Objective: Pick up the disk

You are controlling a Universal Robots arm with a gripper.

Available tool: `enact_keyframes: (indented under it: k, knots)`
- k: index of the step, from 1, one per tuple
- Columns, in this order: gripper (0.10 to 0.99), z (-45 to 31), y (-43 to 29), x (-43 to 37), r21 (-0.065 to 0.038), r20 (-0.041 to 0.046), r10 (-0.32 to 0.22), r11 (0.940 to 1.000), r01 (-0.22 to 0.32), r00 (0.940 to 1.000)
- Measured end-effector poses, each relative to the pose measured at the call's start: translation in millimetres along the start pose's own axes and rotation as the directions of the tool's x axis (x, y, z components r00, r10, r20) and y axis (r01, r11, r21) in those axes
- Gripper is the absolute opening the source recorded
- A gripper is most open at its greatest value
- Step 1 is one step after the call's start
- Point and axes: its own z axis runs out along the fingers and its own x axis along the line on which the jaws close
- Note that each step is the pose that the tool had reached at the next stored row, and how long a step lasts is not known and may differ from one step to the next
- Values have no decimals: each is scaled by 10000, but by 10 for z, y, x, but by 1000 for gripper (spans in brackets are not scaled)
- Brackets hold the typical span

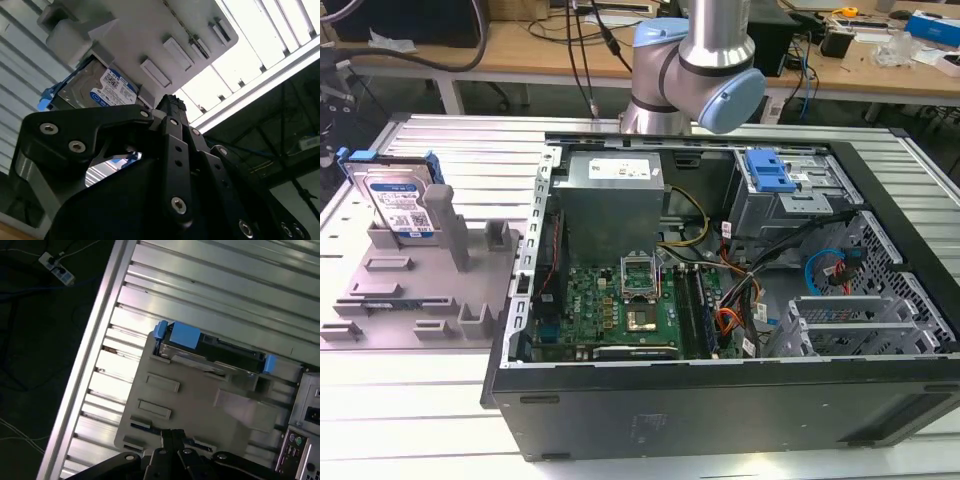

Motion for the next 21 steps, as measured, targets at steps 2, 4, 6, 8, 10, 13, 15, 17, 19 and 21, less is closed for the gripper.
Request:
enact_keyframes:
  k: [2, 4, 6, 8, 10, 13, 15, 17, 19, 21]
  knots:
    - [106, 2, 0, 0, 0, -20, -527, 9986, 527, 9986]
    - [106, 3, 0, 0, -1, -41, -1065, 9943, 1065, 9943]
    - [106, 4, 0, 0, -4, -57, -1529, 9882, 1529, 9882]
    - [106, 5, 0, 0, -6, -72, -1921, 9814, 1921, 9814]
    - [106, 5, 0, 0, -10, -94, -2448, 9696, 2448, 9695]
    - [169, 7, -1, 0, -15, -135, -3416, 9398, 3416, 9397]
    - [298, 7, -1, 0, -18, -152, -3821, 9241, 3821, 9240]
    - [416, 9, -1, 0, -21, -175, -4313, 9022, 4313, 9021]
    - [482, 9, -1, 0, -22, -193, -4630, 8864, 4630, 8862]
    - [482, 10, -1, 0, -22, -216, -4996, 8662, 4997, 8660]
